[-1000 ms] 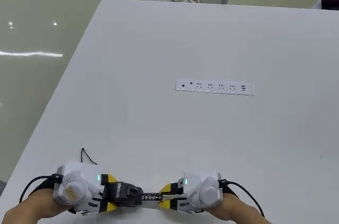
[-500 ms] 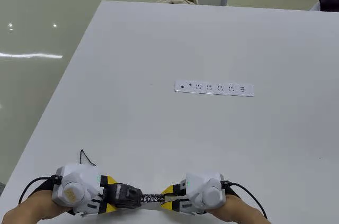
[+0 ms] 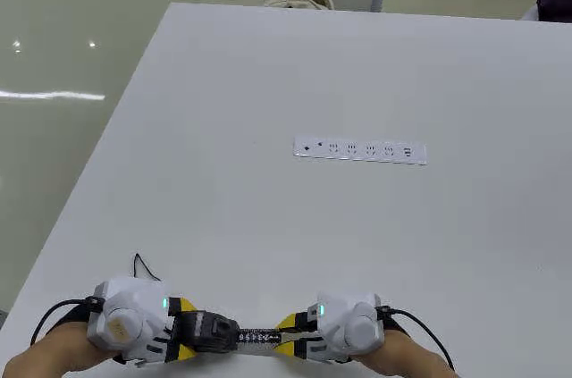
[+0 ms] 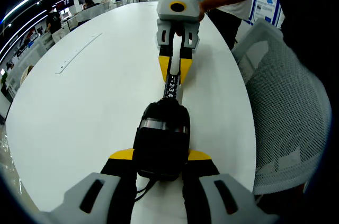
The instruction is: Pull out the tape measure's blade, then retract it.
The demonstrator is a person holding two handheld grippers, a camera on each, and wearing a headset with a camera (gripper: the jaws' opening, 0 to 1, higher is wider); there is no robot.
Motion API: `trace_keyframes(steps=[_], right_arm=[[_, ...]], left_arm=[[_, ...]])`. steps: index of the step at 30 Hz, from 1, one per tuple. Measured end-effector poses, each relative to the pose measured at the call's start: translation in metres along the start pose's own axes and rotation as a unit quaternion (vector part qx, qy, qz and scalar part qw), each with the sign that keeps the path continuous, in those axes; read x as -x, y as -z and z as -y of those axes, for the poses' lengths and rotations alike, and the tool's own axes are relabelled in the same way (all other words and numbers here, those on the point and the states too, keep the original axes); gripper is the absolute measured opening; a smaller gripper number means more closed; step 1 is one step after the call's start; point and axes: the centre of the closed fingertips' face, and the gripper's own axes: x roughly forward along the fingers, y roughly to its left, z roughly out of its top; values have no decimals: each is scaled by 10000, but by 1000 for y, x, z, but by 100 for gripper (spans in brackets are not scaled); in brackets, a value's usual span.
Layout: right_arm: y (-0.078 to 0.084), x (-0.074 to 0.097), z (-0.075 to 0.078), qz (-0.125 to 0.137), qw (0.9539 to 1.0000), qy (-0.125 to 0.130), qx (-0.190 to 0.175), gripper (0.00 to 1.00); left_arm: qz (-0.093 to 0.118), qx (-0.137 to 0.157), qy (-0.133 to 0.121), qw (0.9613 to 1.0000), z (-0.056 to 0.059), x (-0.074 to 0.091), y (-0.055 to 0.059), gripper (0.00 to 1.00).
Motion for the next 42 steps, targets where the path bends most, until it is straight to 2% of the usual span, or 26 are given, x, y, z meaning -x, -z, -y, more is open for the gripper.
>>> trace_keyframes(steps=[42], right_arm=[[9, 14, 0, -21, 10000, -10, -70, 9]], left_arm=[[-32, -17, 26, 10000, 1, 0, -1, 29]])
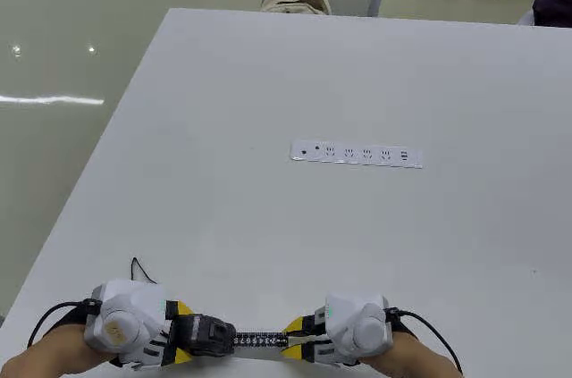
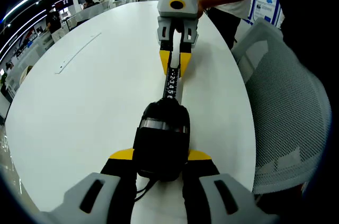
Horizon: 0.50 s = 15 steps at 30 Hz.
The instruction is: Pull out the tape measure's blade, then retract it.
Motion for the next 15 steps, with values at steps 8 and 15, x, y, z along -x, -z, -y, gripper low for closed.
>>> trace_keyframes(steps=[8, 15], right_arm=[[1, 3, 0, -4, 10000, -8, -18, 9], [3, 5, 0, -5, 10000, -11, -37, 9]], left_arm=[[8, 8, 5, 10000, 0, 0, 0, 29], [8, 5, 6, 10000, 0, -1, 1, 29]])
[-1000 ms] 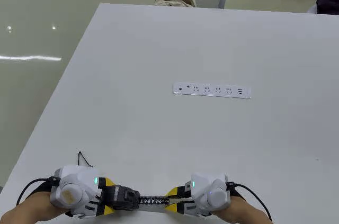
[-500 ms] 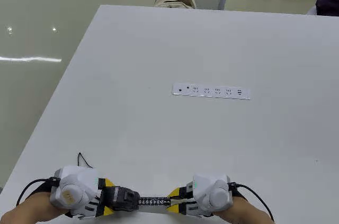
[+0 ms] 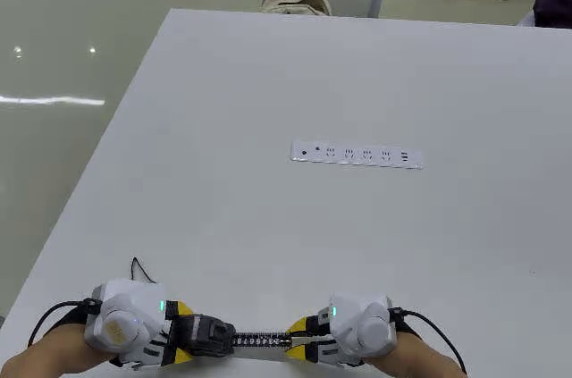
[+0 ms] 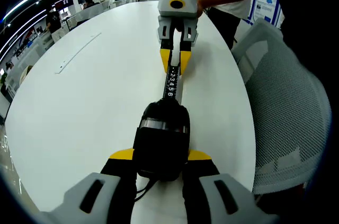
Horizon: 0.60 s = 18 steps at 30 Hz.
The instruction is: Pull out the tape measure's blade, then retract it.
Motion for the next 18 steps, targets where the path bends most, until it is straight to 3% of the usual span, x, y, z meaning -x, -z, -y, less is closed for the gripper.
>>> trace_keyframes(steps=[18], right_arm=[[2, 5, 1, -18, 10000, 0, 5, 9]], left_arm=[[10, 7, 16, 10000, 0, 0, 0, 29]])
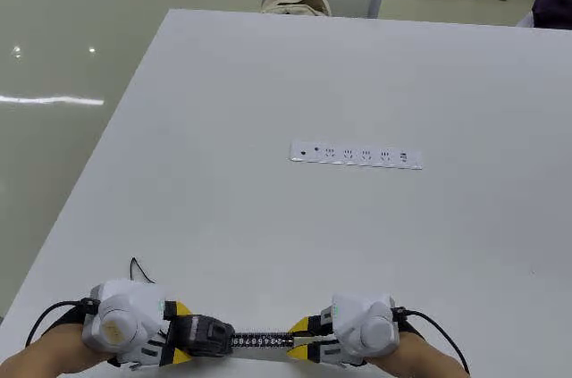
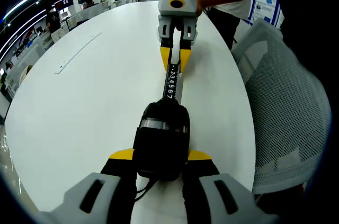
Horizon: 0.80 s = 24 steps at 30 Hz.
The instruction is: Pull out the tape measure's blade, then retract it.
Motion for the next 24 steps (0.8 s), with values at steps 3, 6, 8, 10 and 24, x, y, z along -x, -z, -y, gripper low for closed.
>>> trace_keyframes(steps=[3, 6, 8, 10, 24], right_arm=[[1, 2, 0, -6, 10000, 2, 0, 9], [2, 3, 0, -3, 10000, 9, -3, 9], [2, 4, 0, -6, 10000, 8, -7, 9], [3, 5, 0, -8, 10000, 10, -6, 9], [6, 10, -1, -24, 10000, 11, -22, 9]], left_arm=[[-4, -1, 2, 10000, 0, 0, 0, 29], [1, 2, 4, 10000, 0, 0, -1, 29], [6, 0, 6, 10000, 0, 0, -1, 29], [9, 0, 8, 10000, 0, 0, -1, 29], [1, -10, 14, 10000, 0, 0, -1, 29]])
